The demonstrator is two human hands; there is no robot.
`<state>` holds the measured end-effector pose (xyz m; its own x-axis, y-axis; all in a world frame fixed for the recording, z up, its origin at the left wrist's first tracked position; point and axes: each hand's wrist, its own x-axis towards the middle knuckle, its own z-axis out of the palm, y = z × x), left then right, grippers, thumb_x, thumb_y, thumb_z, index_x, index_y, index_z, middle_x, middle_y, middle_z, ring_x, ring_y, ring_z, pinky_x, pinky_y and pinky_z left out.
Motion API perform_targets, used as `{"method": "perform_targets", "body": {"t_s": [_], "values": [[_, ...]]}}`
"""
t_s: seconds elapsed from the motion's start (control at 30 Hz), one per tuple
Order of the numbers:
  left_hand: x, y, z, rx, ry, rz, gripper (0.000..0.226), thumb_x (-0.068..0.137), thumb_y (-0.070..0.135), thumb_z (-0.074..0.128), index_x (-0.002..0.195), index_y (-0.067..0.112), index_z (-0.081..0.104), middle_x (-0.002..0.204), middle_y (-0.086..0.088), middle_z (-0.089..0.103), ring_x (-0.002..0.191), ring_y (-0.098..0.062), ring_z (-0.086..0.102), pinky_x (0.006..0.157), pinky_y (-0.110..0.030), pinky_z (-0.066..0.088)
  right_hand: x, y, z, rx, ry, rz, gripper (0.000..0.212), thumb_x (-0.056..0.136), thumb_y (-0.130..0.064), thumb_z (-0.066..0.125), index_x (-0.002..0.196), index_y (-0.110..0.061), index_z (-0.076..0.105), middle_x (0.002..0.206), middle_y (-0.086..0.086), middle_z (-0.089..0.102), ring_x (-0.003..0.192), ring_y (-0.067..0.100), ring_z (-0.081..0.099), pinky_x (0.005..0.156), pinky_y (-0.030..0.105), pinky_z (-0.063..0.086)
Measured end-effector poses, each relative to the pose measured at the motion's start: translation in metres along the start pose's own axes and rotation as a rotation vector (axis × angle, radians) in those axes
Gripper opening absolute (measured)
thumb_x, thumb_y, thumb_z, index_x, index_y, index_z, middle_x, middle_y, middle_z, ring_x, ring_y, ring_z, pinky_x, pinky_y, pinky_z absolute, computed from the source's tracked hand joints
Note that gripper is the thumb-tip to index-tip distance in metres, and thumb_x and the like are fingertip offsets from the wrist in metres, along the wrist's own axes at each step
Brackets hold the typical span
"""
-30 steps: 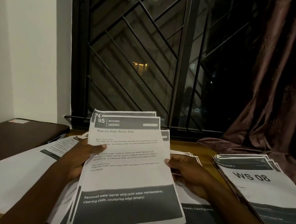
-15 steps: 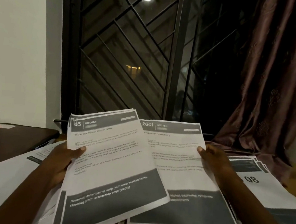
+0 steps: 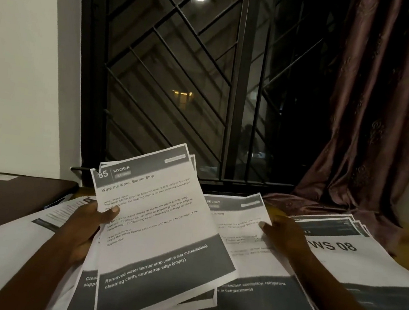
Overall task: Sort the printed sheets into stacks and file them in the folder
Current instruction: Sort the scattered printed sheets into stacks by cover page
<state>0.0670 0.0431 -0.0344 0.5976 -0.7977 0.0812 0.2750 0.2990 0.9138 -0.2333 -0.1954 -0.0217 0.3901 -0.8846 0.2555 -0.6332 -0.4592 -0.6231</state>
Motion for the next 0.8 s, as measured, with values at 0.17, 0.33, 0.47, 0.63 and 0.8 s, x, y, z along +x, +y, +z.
{"method": "perform_targets", "body": {"t_s": [0.17,0.33,0.47,0.63,0.8], "values": [[-0.001,-0.002,0.005,0.0,-0.051,-0.086,0.045,0.083,0.001,0.059,0.128,0.005,0.057,0.126,-0.022,0.062,0.112,-0.044,0.061,0.099,-0.063,0.042,-0.001,0.002,0.01,-0.098,0.005,-0.078,0.052,0.078,-0.062,0.058,0.102,-0.017,0.063,0.103,0.002,0.065,0.1,0.024,0.063,0.08,0.031,0.048],[-0.006,0.0,0.018,0.047,-0.085,-0.104,0.045,0.081,0.002,0.061,0.126,0.006,0.058,0.122,-0.021,0.065,0.111,-0.042,0.062,0.1,-0.06,0.043,-0.046,-0.056,0.007,0.703,-0.446,-0.043,0.033,0.093,-0.045,0.049,0.103,-0.02,0.069,0.099,0.001,0.074,0.093,0.019,0.068,0.084,0.034,0.051],[-0.01,0.001,0.021,0.114,-0.098,-0.129,0.047,0.08,0.005,0.068,0.125,0.003,0.058,0.119,-0.023,0.065,0.108,-0.043,0.063,0.098,-0.061,0.044,-0.047,-0.063,0.032,0.815,-0.419,-0.093,0.031,0.082,-0.027,0.072,0.111,-0.016,0.067,0.106,0.0,0.073,0.097,0.02,0.07,0.094,0.044,0.052],[-0.008,0.004,0.02,0.153,-0.097,-0.157,0.039,0.086,0.007,0.066,0.125,0.004,0.058,0.119,-0.022,0.066,0.109,-0.042,0.064,0.098,-0.061,0.044,-0.026,-0.045,0.044,0.608,-0.196,-0.075,0.02,0.08,-0.026,0.074,0.1,-0.021,0.072,0.098,-0.006,0.074,0.09,0.015,0.07,0.09,0.041,0.054],[-0.004,0.007,0.014,0.26,0.072,-0.049,0.025,0.092,0.011,0.06,0.115,0.0,0.062,0.107,-0.021,0.071,0.098,-0.04,0.068,0.091,-0.055,0.052,0.002,-0.019,0.016,0.397,0.038,0.009,0.027,0.087,-0.022,0.067,0.105,-0.003,0.07,0.098,0.01,0.069,0.085,0.022,0.061,0.076,0.03,0.045]]}}
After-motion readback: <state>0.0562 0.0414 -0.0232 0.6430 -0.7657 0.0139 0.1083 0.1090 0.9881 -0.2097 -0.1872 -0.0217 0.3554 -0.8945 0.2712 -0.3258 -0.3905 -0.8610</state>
